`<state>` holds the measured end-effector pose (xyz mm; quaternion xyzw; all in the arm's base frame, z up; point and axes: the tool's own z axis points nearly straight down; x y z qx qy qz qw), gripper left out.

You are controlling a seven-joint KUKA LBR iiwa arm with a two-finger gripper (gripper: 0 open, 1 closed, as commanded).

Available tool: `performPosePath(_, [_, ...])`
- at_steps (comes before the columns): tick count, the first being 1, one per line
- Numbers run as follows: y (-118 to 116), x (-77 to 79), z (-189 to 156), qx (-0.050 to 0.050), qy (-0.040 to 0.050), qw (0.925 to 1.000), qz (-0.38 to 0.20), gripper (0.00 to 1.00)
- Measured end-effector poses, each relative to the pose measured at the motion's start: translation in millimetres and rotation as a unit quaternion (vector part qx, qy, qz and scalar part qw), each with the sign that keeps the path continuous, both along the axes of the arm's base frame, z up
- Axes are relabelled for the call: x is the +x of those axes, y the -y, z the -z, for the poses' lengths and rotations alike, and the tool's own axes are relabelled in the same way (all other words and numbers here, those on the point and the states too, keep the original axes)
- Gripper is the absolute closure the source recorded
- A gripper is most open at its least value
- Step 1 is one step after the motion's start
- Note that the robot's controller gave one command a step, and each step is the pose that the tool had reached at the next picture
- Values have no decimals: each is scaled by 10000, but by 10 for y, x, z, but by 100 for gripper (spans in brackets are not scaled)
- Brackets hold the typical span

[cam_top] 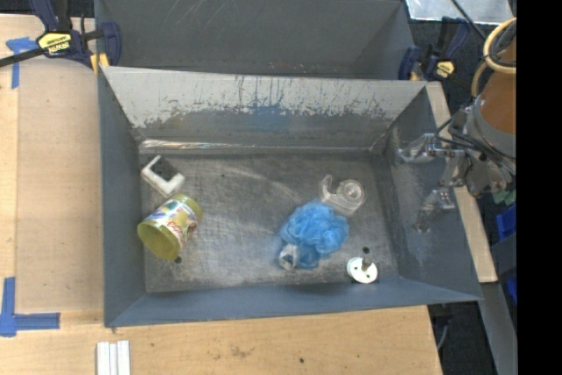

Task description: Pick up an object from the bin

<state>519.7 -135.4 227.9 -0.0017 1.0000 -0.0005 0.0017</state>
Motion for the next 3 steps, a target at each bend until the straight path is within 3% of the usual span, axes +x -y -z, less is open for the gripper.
performPosePath(1, [0,0,0,0,0,10000,-1,0])
performPosePath(2, [35,-73,251,-8,31,9993,-365,0])
performPosePath(3, [-82,-141,841,-12,18,9954,-962,0])
